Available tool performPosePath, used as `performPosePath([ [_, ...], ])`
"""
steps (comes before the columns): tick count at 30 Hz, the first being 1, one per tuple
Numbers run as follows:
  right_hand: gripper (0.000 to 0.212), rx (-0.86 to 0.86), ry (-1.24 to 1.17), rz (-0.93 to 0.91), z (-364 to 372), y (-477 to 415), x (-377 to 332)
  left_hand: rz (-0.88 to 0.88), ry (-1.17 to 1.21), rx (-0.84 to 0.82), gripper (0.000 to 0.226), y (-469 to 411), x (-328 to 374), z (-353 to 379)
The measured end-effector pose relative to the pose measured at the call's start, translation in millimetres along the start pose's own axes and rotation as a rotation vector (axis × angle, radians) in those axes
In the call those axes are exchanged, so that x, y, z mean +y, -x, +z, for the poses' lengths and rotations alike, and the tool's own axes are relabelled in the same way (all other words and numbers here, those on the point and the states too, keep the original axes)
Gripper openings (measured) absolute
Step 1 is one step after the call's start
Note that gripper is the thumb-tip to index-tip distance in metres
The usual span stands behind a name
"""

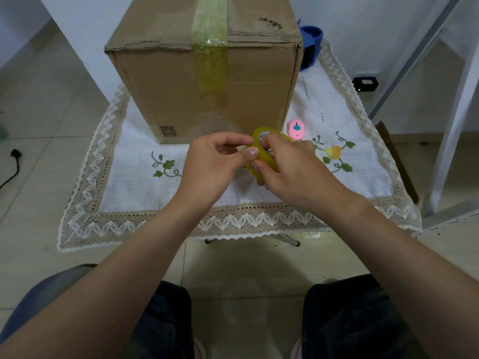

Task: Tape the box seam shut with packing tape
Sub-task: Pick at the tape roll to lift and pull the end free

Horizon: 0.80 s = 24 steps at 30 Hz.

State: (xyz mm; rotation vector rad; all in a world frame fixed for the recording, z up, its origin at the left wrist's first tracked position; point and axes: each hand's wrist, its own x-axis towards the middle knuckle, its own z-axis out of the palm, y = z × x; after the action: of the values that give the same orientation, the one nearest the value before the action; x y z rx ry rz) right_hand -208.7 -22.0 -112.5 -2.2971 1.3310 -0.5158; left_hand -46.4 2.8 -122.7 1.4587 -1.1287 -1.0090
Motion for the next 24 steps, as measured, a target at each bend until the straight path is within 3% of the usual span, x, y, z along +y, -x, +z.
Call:
performPosePath([
  [24, 0.015, 0.014, -0.113, 0.022, -2.5, 0.6, -1.7, 0.059, -0.008, -0.011, 0.016, 1.9, 3.3, 1.9],
])
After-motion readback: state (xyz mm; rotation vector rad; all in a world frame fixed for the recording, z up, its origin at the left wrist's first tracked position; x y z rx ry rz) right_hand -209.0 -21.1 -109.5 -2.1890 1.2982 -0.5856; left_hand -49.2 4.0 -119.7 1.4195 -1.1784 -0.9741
